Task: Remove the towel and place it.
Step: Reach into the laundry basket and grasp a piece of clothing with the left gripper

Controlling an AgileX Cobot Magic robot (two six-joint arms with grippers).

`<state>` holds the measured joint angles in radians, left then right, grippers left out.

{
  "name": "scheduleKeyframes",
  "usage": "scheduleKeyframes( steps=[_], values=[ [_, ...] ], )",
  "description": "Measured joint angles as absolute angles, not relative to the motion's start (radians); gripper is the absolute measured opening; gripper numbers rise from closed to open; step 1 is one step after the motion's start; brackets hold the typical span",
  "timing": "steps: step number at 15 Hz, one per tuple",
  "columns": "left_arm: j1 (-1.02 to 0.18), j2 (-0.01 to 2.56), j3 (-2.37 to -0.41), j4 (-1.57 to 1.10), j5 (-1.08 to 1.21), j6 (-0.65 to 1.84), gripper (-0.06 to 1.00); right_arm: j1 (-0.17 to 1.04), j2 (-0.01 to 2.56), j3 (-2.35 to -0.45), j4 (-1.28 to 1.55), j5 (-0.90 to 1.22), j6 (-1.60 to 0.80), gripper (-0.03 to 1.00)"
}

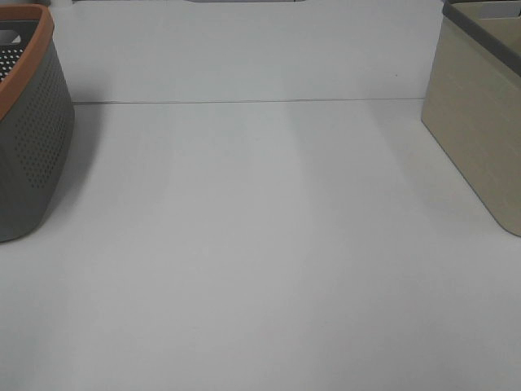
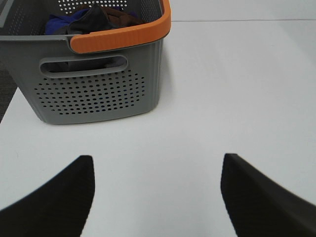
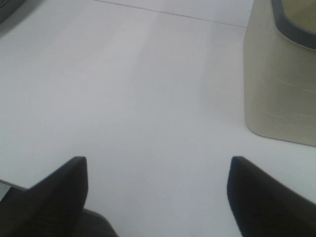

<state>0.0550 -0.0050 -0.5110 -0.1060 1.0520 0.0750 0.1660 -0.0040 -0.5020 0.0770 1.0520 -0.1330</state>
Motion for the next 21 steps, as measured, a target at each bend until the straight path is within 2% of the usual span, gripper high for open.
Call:
scheduleKeyframes(
  steps=[17,21],
  values=[
    [0.055,-0.005,-0.511,-0.106,1.052,0.075,0.67,0.166,-0.004,-0.502,0.084,1.052,-0.133,0.76],
    [0.055,-0.005,-0.511,-0.106,1.052,0.075,0.67,0.136,-0.004,-0.502,0.089,1.052,-0.133,0.76]
  ],
)
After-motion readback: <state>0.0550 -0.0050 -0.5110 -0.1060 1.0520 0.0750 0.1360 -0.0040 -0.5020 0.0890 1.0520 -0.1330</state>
